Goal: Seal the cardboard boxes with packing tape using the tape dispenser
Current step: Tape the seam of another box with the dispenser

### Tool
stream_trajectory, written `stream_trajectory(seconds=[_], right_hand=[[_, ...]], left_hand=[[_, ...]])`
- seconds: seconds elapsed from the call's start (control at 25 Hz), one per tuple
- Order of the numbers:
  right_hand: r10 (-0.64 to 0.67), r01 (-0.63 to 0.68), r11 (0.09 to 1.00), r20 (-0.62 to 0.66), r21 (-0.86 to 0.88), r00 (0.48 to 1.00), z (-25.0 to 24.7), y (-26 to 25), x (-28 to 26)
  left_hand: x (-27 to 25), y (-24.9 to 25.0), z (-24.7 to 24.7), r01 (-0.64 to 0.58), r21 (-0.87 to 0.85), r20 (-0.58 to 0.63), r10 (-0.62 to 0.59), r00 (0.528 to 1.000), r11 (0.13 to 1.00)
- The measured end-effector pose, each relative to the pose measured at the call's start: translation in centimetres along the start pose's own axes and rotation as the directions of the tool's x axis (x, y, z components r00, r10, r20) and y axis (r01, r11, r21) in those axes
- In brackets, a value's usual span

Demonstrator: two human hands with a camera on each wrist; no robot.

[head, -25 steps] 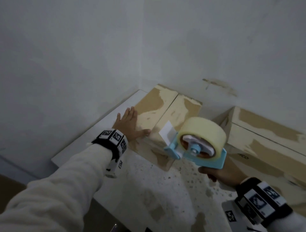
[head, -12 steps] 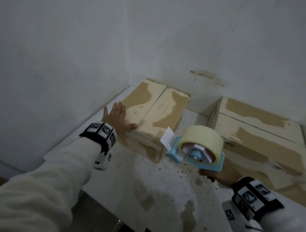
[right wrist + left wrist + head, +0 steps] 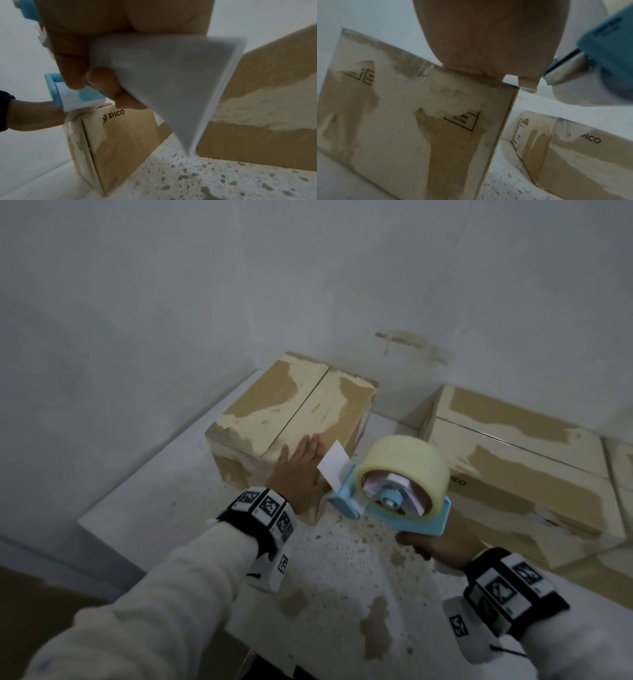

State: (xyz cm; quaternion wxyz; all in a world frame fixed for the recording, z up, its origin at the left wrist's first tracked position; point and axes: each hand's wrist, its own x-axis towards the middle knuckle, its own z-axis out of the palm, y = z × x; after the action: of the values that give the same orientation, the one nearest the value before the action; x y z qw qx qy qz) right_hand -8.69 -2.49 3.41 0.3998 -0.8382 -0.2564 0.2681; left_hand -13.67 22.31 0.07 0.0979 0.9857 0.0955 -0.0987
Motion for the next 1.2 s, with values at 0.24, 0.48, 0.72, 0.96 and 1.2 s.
stream_trajectory(seconds=[0.24,0.48,0.72,0.96,1.2], right_hand=[[0.055,-0.055,0.998,0.006,-0.008,0.998,-1.0,1.3,-0.9],[0.046,-0.047,0.999,0.017,0.016,0.999,0.4,1.5,0.5],[0.124,-0.128,0.985,0.045,0.114,0.991,2.5,2.7,1.6],[0.159,-0.164,0.962,0.039,0.216,0.986,3.7,3.9,2.7],[0.151,-0.169,0.954,0.088,0.247,0.985,5.2,5.0,3.7]], left_hand=[[0.1,0.3,-0.3,0.016,0.002,0.018,-0.016,1.000,1.000],[-0.2,1.1,-0.4,0.052,0.125,-0.030,-0.049,0.998,0.991],[-0.9,1.6,0.7,0.172,0.035,-0.069,-0.169,0.983,0.985],[-0.9,1.5,0.8,0.170,0.021,-0.078,-0.168,0.983,0.985],[-0.7,1.4,0.6,0.166,-0.021,-0.111,-0.167,0.980,0.986]])
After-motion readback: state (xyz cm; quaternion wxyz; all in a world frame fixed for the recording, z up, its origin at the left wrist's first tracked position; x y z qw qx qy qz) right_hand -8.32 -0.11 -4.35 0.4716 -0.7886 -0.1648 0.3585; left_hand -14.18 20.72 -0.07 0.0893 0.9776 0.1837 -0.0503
